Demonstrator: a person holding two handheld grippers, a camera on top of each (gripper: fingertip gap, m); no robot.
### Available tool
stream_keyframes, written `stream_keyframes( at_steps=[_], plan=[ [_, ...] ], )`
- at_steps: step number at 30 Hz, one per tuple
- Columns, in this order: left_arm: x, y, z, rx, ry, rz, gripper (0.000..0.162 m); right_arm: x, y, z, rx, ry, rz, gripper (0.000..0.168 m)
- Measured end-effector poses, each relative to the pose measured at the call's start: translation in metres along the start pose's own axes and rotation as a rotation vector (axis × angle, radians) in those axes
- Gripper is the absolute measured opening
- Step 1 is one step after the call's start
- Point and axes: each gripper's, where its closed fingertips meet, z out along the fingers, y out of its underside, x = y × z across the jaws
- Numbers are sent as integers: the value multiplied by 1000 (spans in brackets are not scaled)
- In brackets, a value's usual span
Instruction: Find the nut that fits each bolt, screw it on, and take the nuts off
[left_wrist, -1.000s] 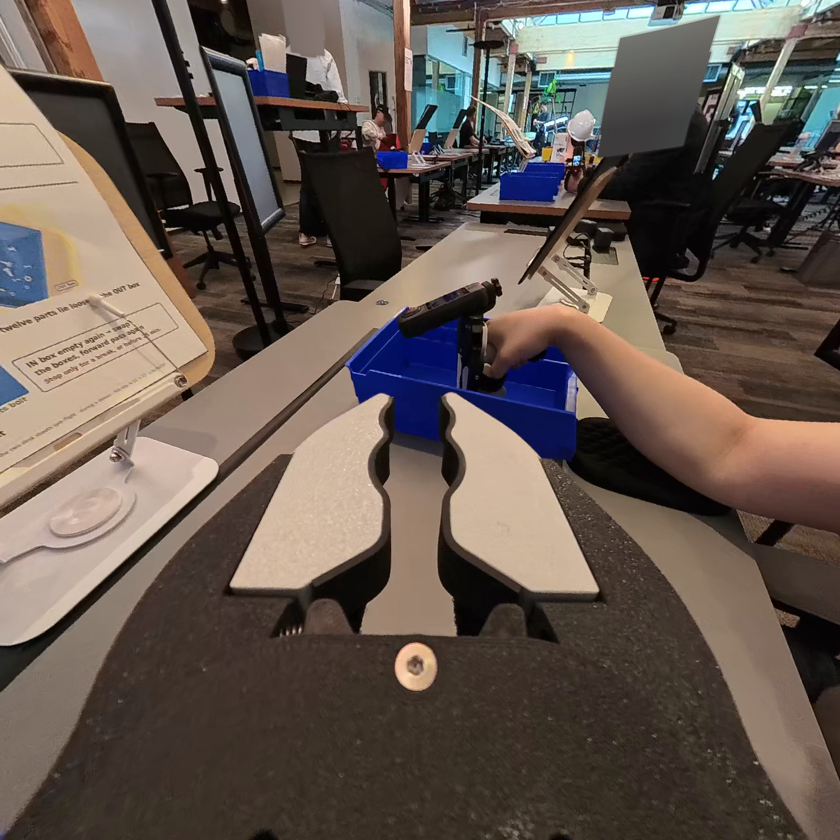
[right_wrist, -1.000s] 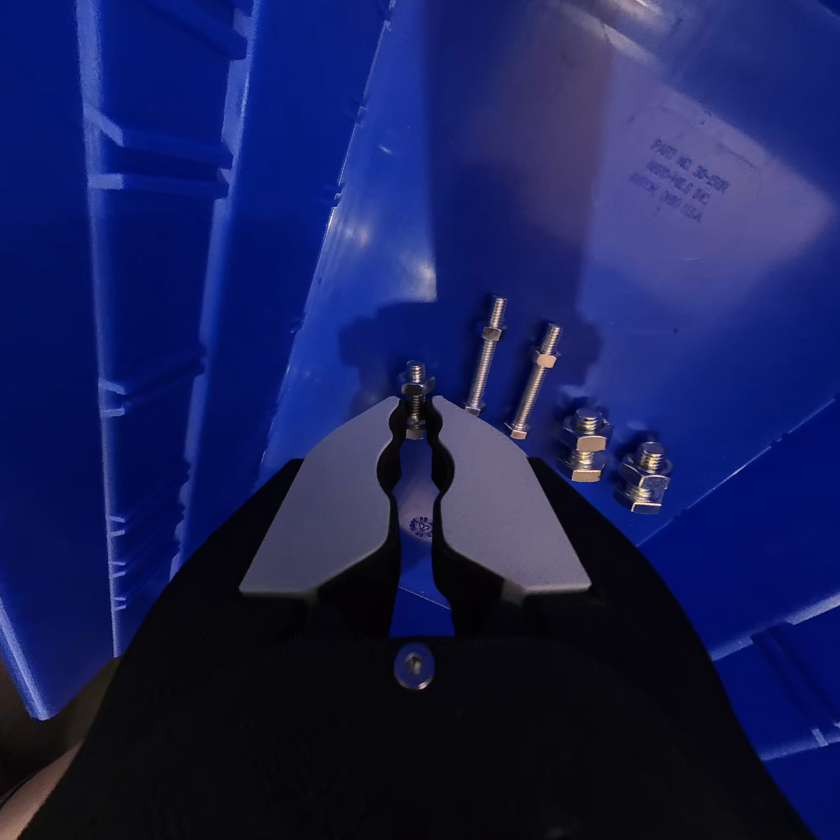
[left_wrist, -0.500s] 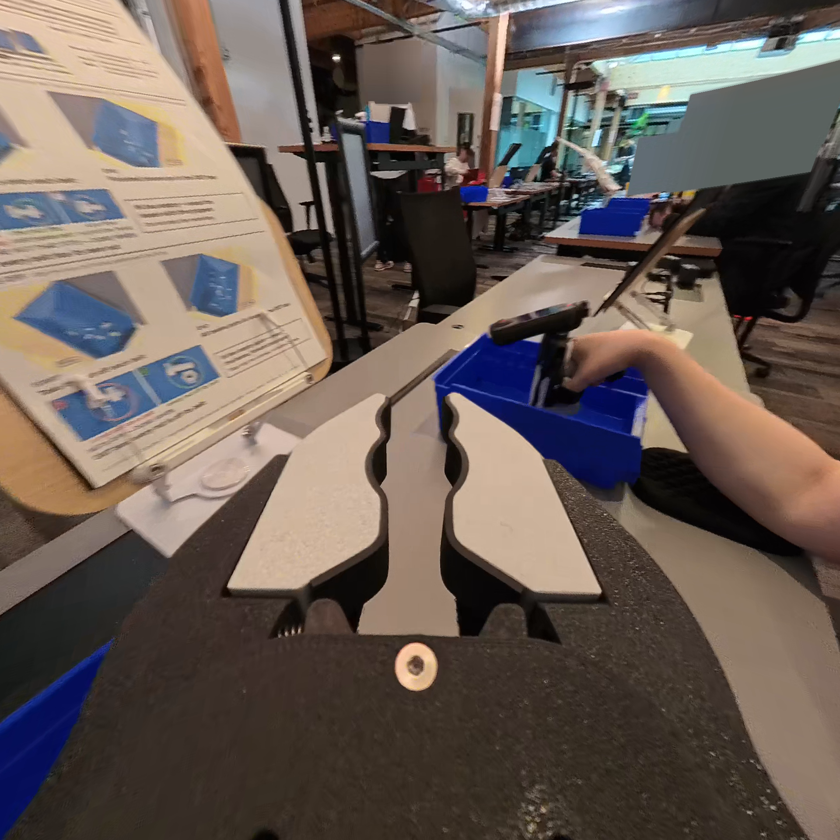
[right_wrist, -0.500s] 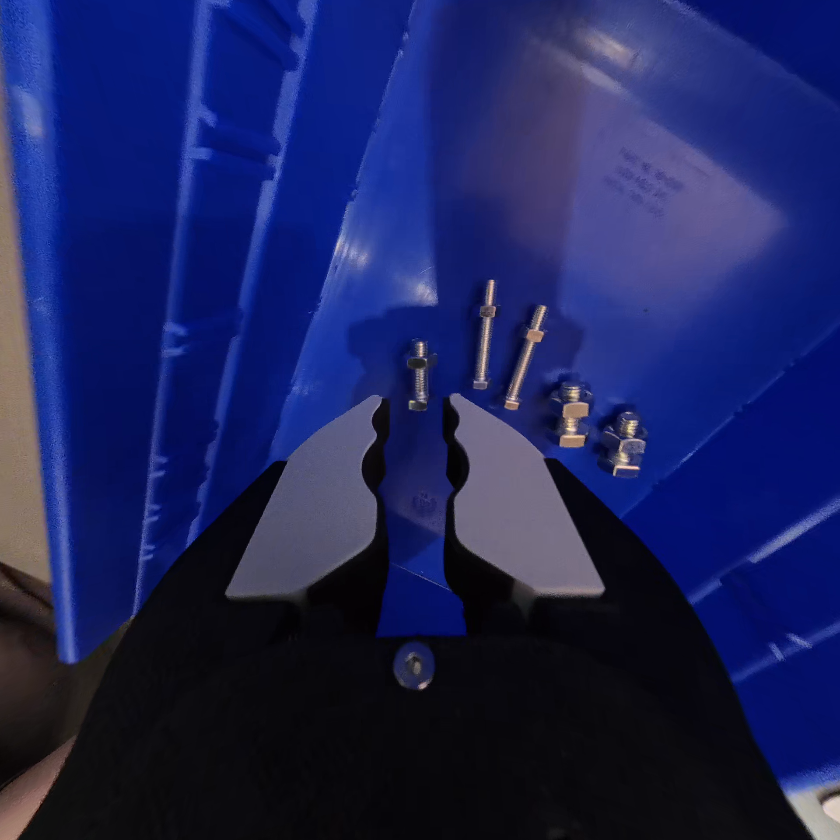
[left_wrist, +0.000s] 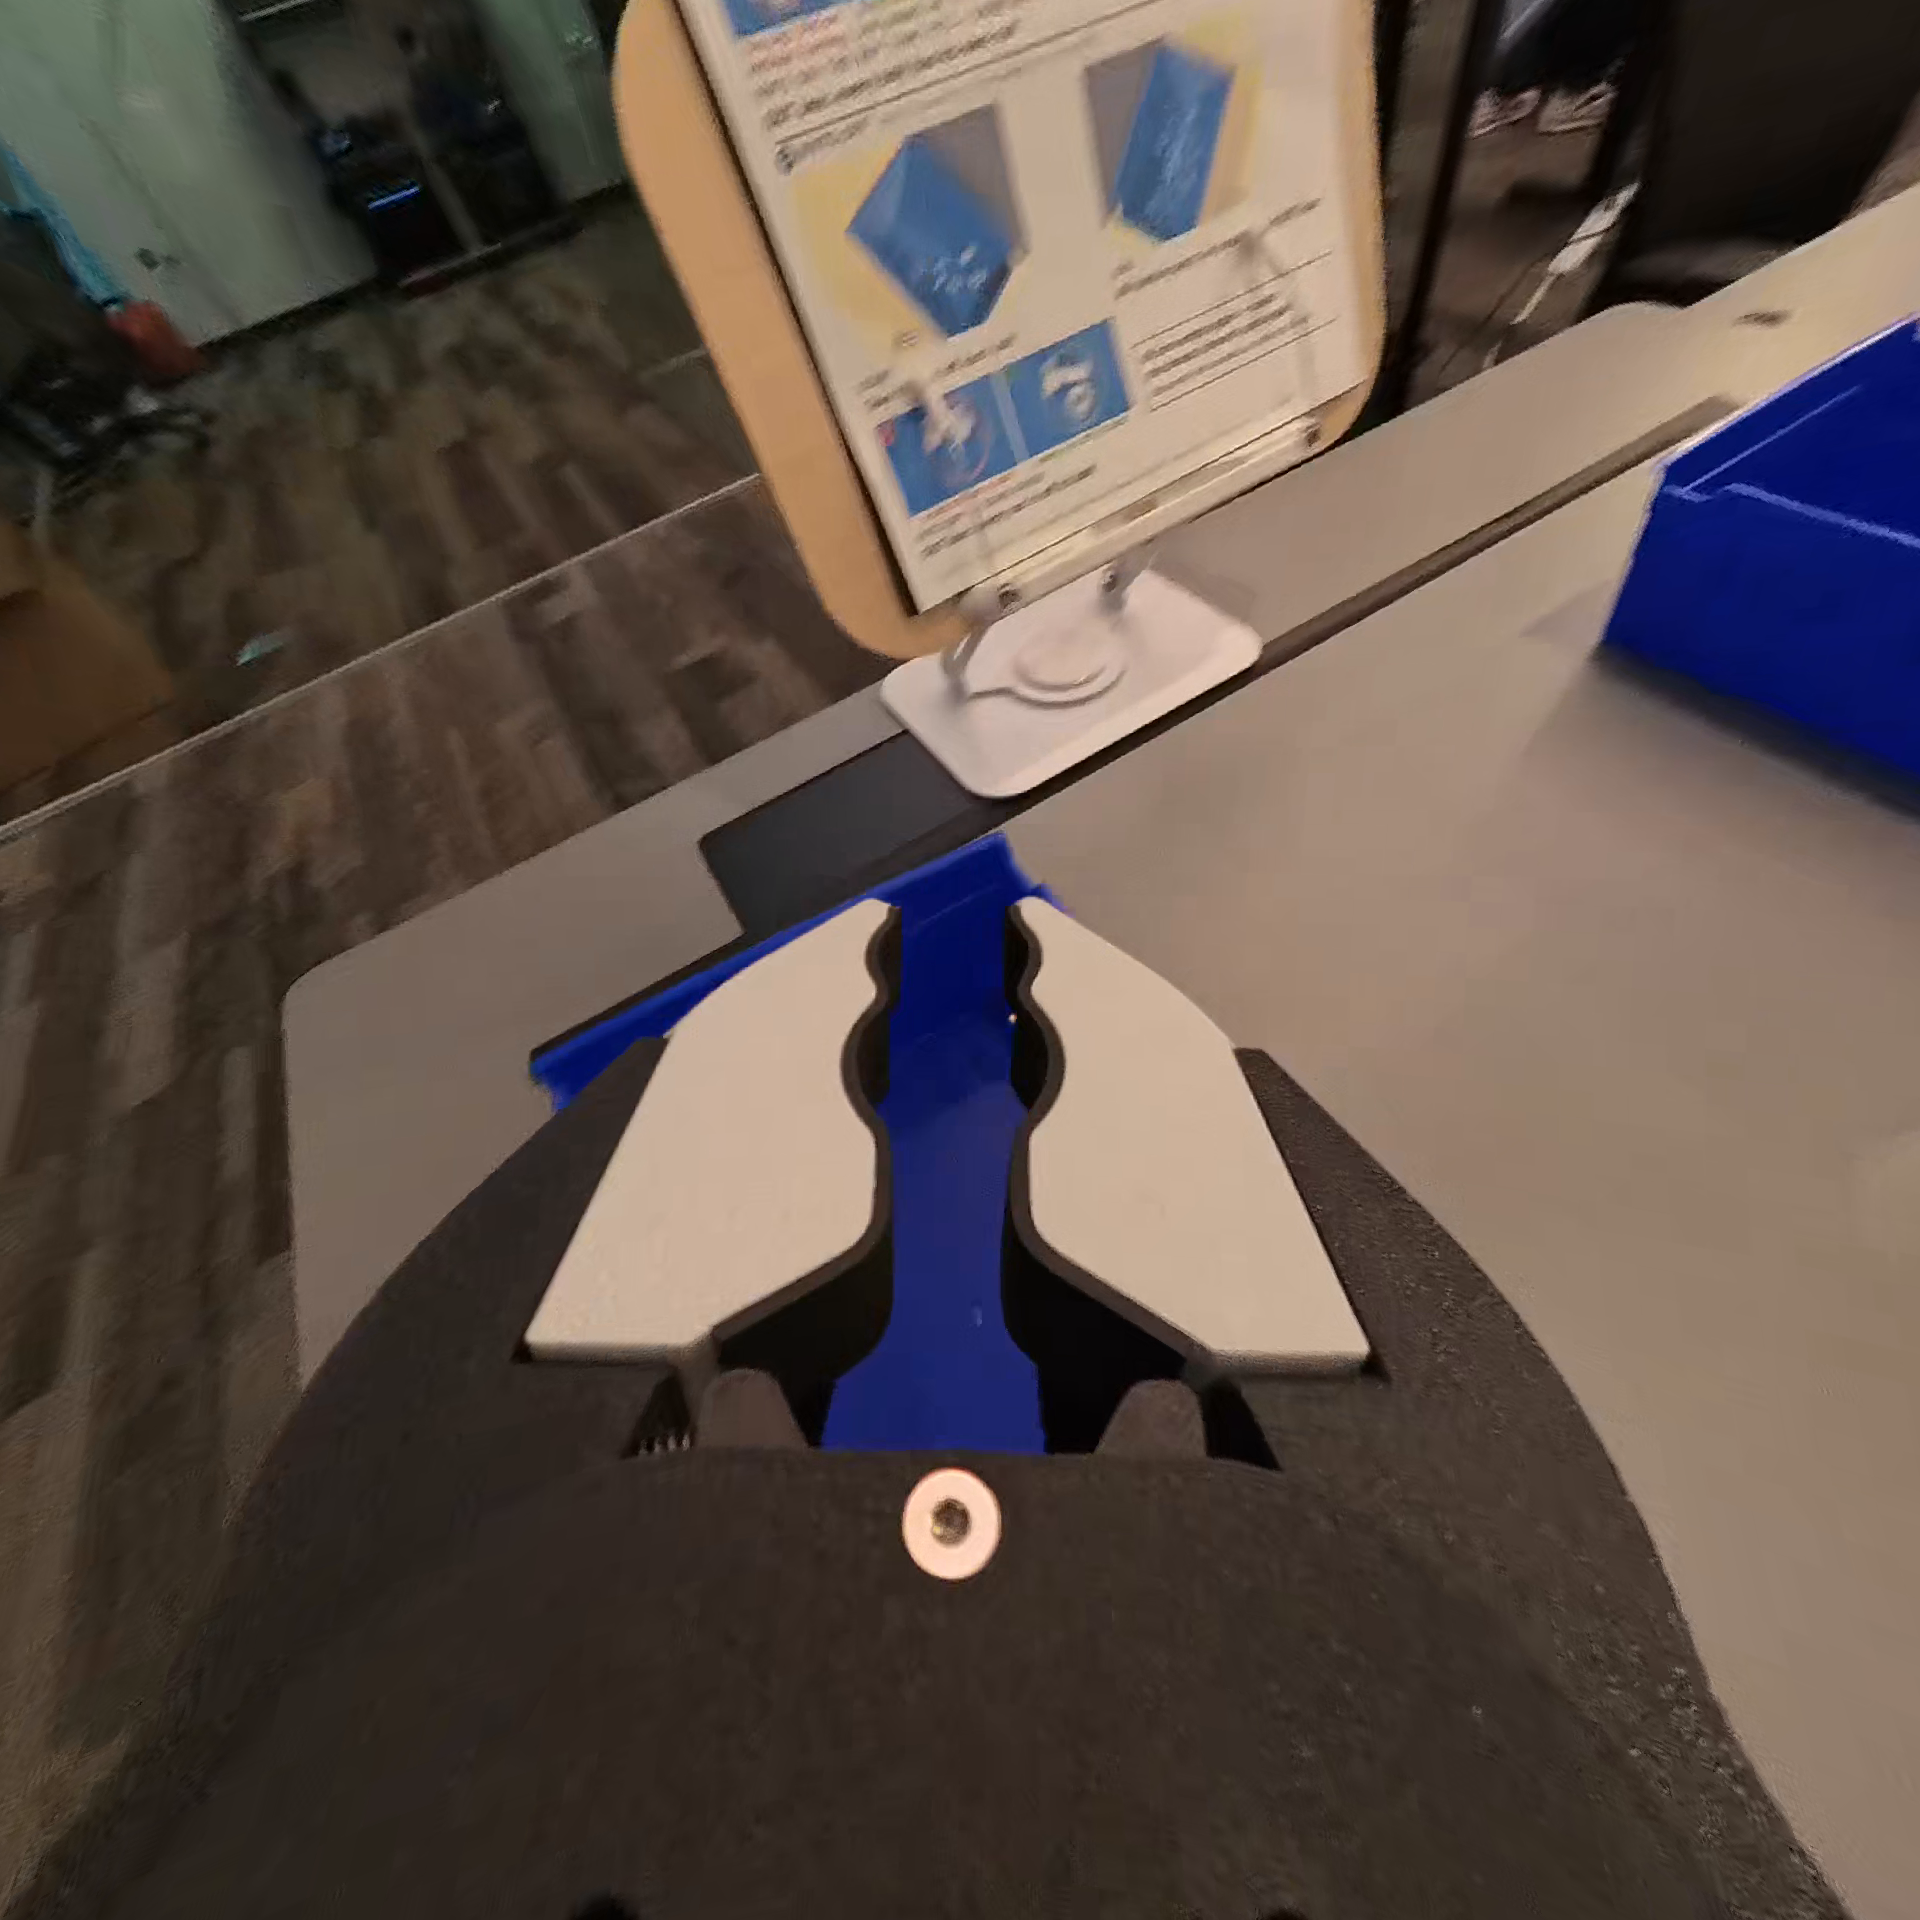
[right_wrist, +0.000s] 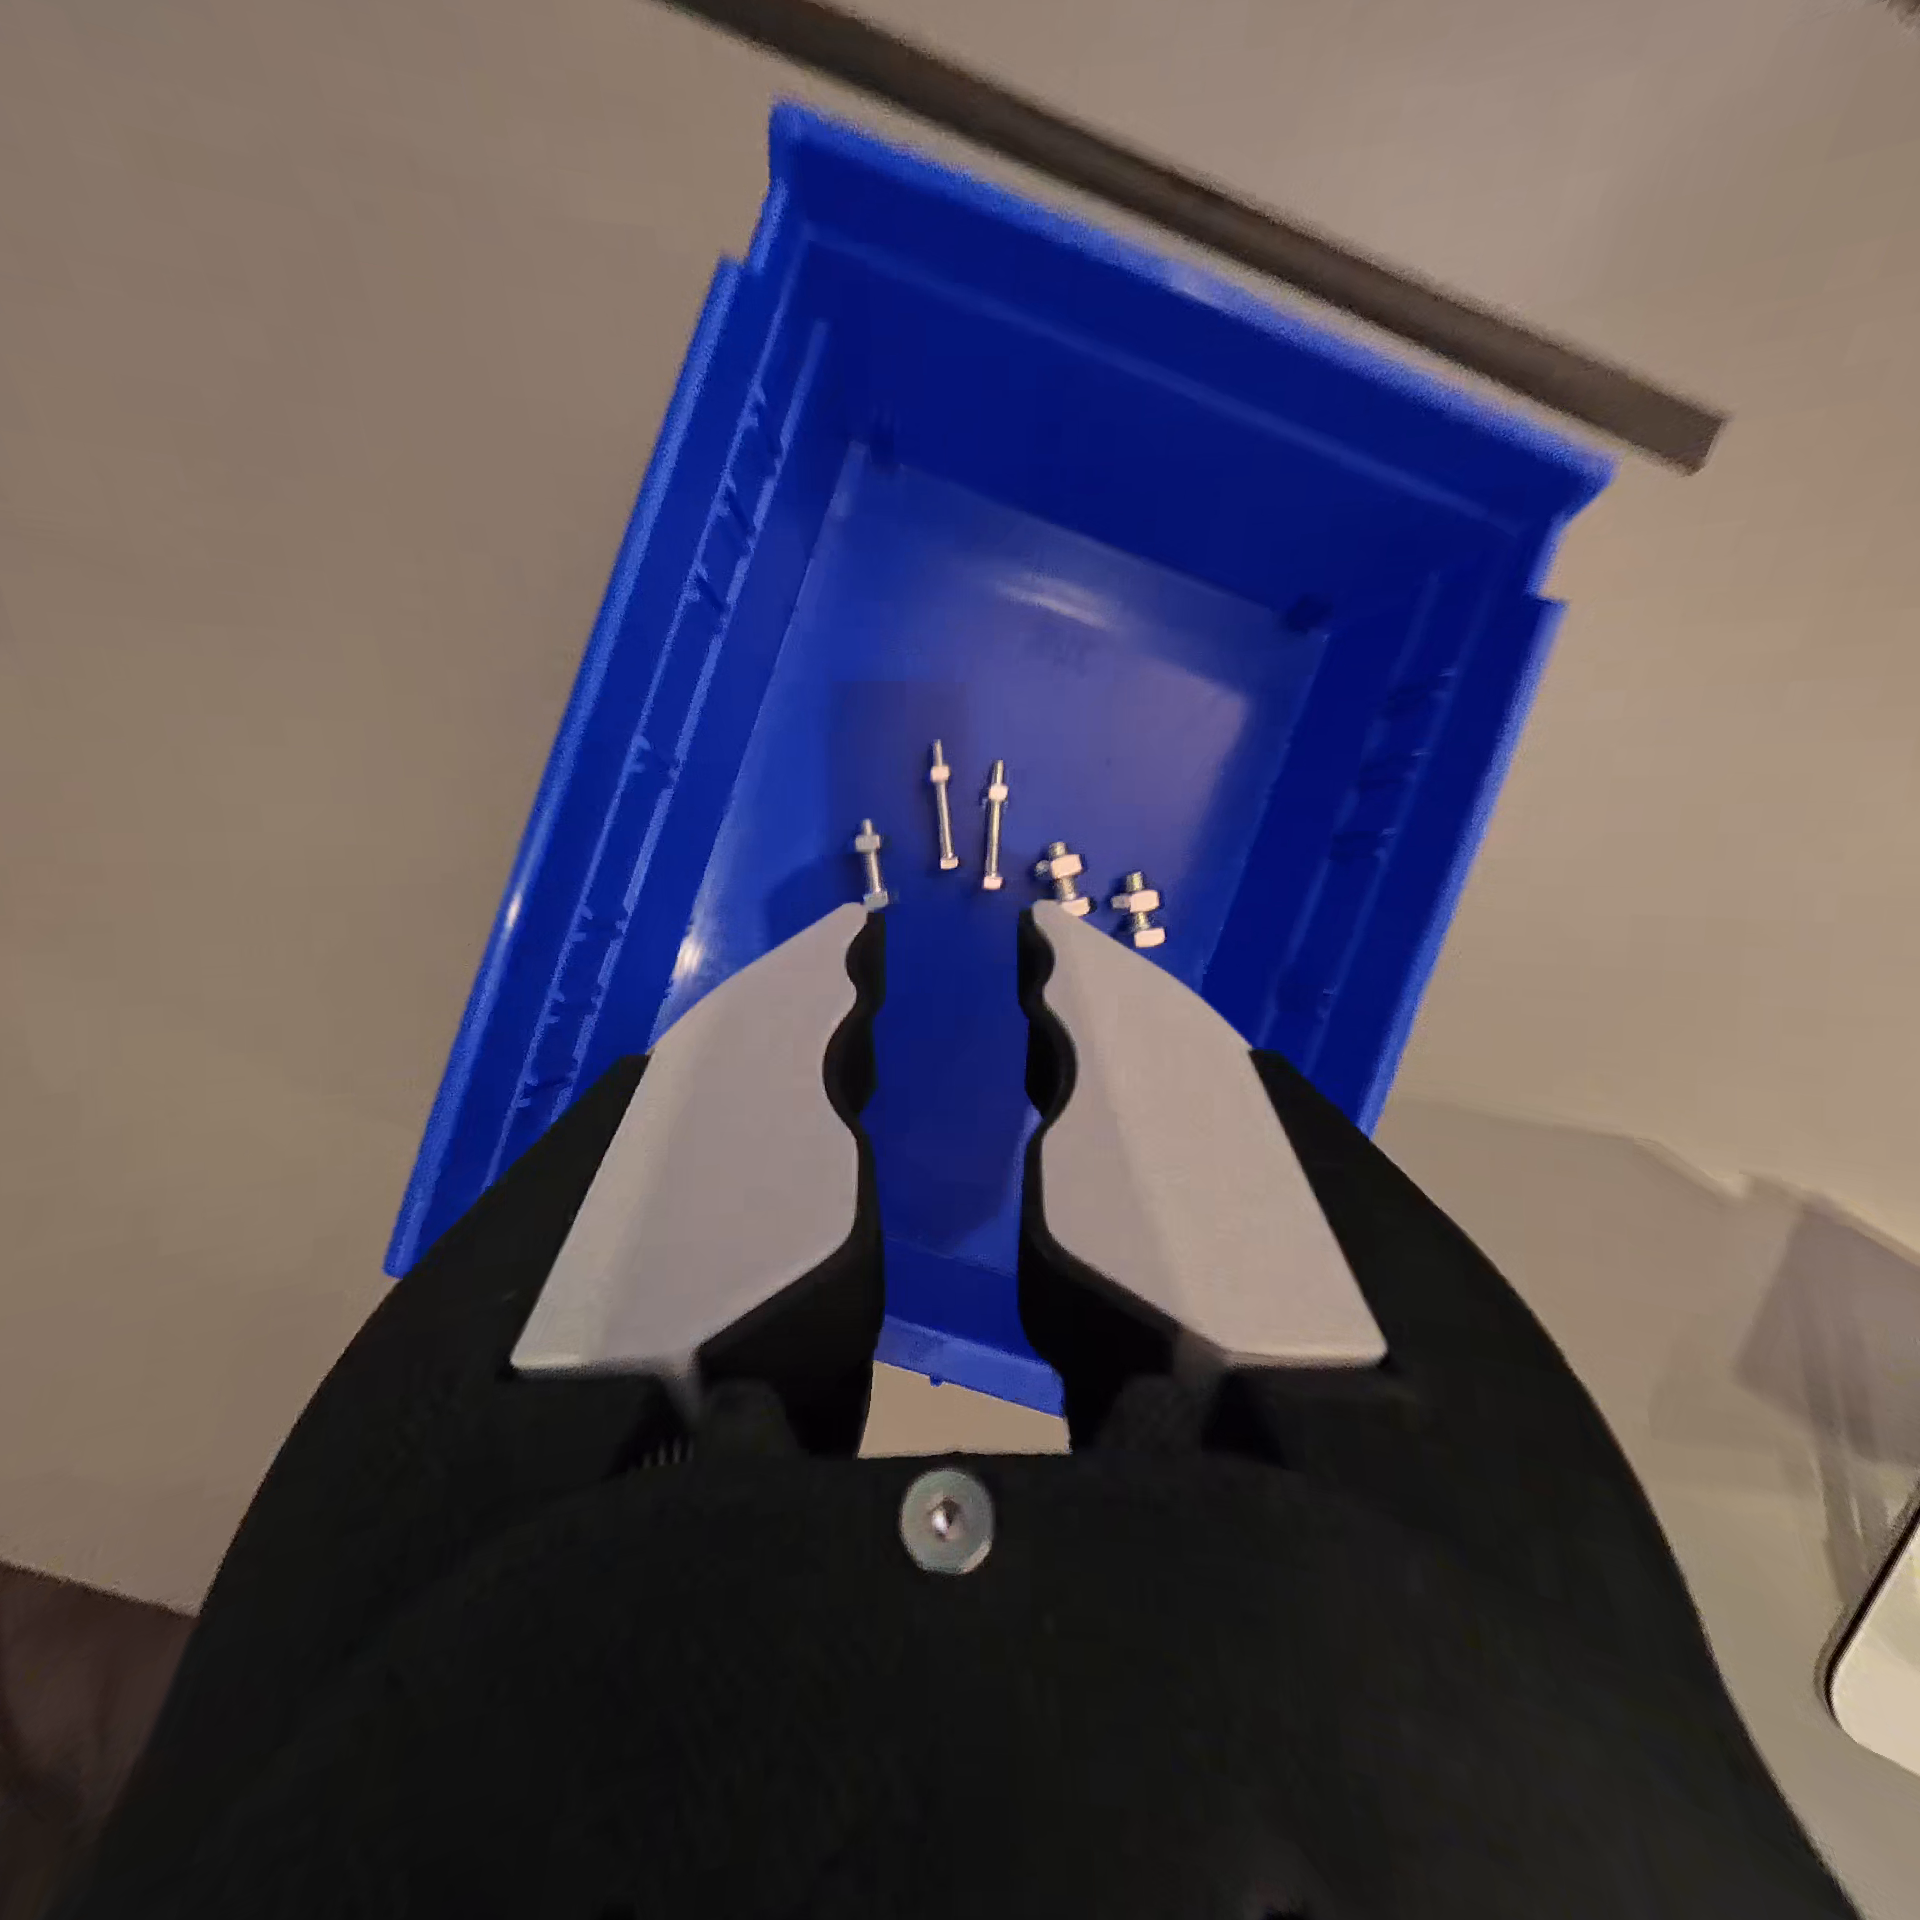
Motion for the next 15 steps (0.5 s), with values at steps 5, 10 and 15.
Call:
stream_keyframes(
  at_steps=[5, 10, 15],
  plan=[
    [-15, 17, -4, -36, -2, -58, 16, -3, -24, -40, 203, 54, -7, 26],
    [-29, 51, 0, -179, -48, -64, 16, -17, -46, -70, 371, 74, -42, 25],
    [-34, 67, 5, -222, -53, -42, 14, -35, -59, -83, 448, 78, -91, 25]
  ],
)
